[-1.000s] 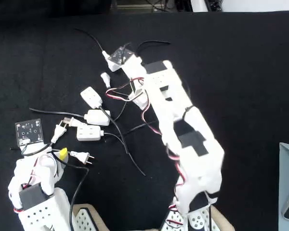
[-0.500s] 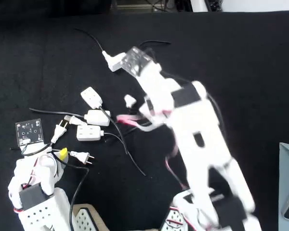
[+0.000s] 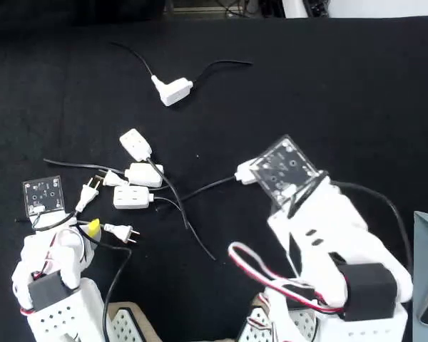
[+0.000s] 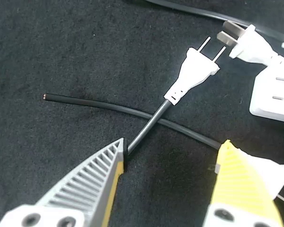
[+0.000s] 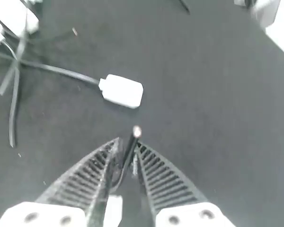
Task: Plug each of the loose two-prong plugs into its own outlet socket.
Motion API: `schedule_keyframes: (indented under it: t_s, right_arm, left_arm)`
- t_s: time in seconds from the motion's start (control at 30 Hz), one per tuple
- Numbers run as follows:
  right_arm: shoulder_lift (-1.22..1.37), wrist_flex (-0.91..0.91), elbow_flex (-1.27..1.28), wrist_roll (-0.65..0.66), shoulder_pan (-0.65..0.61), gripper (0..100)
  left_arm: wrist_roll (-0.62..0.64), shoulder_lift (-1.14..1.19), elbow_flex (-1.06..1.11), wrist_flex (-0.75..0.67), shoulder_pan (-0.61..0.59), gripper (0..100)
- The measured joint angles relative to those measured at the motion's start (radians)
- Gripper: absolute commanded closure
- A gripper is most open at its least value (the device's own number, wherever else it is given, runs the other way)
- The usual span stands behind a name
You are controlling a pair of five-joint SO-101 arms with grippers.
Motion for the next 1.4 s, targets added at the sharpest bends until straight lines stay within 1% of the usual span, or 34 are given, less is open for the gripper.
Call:
schedule_keyframes:
  t_s: [0.07, 0.13, 0.23, 0.27, 0.37, 0.57, 0.67, 0.73, 0.83, 0.9, 0.97, 1.03, 1.13, 1.3, 1.33, 1.4]
  right_arm:
    - [-0.008, 0.008, 0.037, 0.032, 0.054, 98.6]
    - [-0.012, 0.009, 0.089, 0.051, 0.081, 98.6]
    - [-0.012, 0.003, 0.149, 0.051, 0.066, 98.6]
    - [-0.011, -0.014, 0.164, 0.049, 0.048, 98.6]
    - [-0.011, -0.098, 0.227, -0.015, -0.037, 98.6]
    - [0.023, -0.368, 0.364, -0.127, -0.249, 98.6]
    - [0.100, -0.502, 0.388, -0.172, -0.310, 98.2]
    - [0.175, -0.582, 0.388, -0.196, -0.339, 93.9]
    - [0.302, -0.700, 0.388, -0.213, -0.361, 81.8]
    - [0.388, -0.766, 0.388, -0.219, -0.370, 75.3]
    - [0.462, -0.796, 0.384, -0.255, -0.373, 72.5]
    - [0.505, -0.795, 0.359, -0.281, -0.370, 72.6]
    - [0.519, -0.706, 0.278, -0.288, -0.370, 72.6]
    - [0.519, -0.413, 0.091, -0.288, -0.373, 72.6]
    - [0.519, -0.350, 0.061, -0.278, -0.373, 72.6]
    - [0.519, -0.245, 0.038, -0.216, -0.373, 72.6]
  left_arm:
    - [0.000, 0.000, 0.000, 0.000, 0.000, 69]
    - [0.000, 0.000, 0.000, 0.000, 0.000, 69]
    - [0.000, 0.000, 0.000, 0.000, 0.000, 69]
    - [0.000, 0.000, 0.000, 0.000, 0.000, 69]
    - [0.000, 0.000, 0.000, 0.000, 0.000, 69]
    - [0.000, 0.000, 0.000, 0.000, 0.000, 69]
    - [0.000, 0.000, 0.000, 0.000, 0.000, 69]
    - [0.000, 0.000, 0.000, 0.000, 0.000, 69]
    - [0.000, 0.000, 0.002, 0.000, 0.000, 69]
    - [0.000, 0.000, 0.009, 0.000, 0.000, 69]
    - [0.000, 0.000, 0.009, 0.000, 0.000, 69]
    - [0.000, -0.002, 0.009, 0.000, 0.000, 69]
    - [0.000, 0.000, 0.009, 0.000, 0.000, 69]
    - [0.000, 0.000, 0.009, 0.000, 0.000, 69]
    - [0.000, 0.000, 0.009, 0.000, 0.000, 69]
    - [0.000, 0.000, 0.009, 0.000, 0.000, 69]
